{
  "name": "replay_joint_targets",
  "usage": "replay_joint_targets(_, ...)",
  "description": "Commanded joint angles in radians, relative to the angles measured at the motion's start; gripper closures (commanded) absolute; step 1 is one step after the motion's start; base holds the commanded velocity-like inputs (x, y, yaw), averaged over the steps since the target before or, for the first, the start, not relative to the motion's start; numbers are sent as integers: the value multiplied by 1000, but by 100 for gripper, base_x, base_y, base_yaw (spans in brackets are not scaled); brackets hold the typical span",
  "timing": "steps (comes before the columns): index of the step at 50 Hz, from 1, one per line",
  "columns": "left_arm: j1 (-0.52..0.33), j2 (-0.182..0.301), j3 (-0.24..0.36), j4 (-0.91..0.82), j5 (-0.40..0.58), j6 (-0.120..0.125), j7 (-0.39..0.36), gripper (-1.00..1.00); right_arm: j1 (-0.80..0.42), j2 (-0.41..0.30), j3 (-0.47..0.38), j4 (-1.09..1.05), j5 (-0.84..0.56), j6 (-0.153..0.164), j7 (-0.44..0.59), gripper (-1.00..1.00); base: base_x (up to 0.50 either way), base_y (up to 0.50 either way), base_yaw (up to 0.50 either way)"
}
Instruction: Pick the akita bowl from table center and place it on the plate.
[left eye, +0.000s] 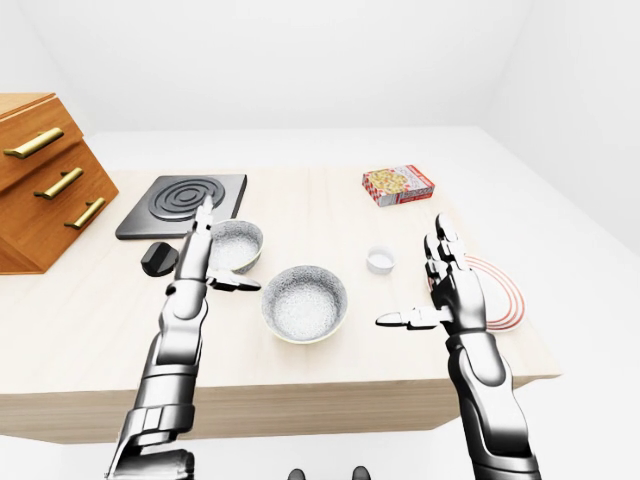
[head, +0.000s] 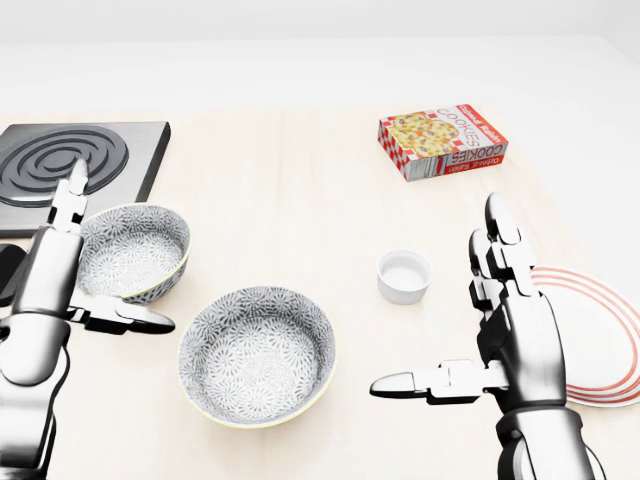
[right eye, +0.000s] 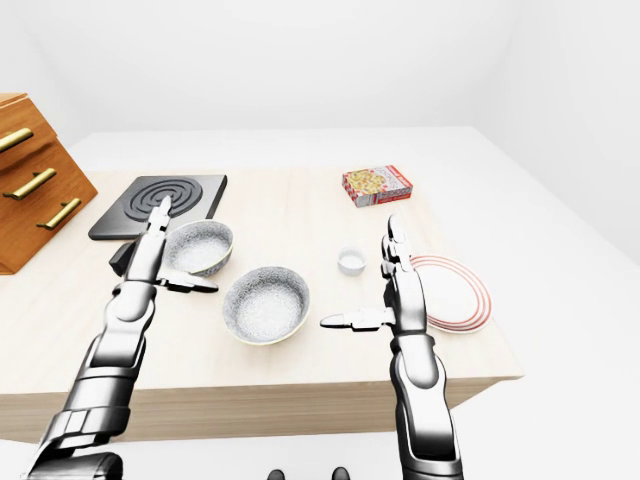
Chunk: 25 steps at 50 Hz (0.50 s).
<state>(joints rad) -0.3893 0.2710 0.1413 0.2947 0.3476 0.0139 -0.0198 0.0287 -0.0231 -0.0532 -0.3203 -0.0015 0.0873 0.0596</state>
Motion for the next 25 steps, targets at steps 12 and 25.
replay_joint_targets(12,-430,138,-103,851,356,-101,156,-100,-14,-2,-2,41,1,0,-2,-100,0,0,0)
replay_joint_targets(25,-435,89,-142,964,435,-101,191,-100,-17,-2,-1,46,0,0,-6,-100,0,0,0)
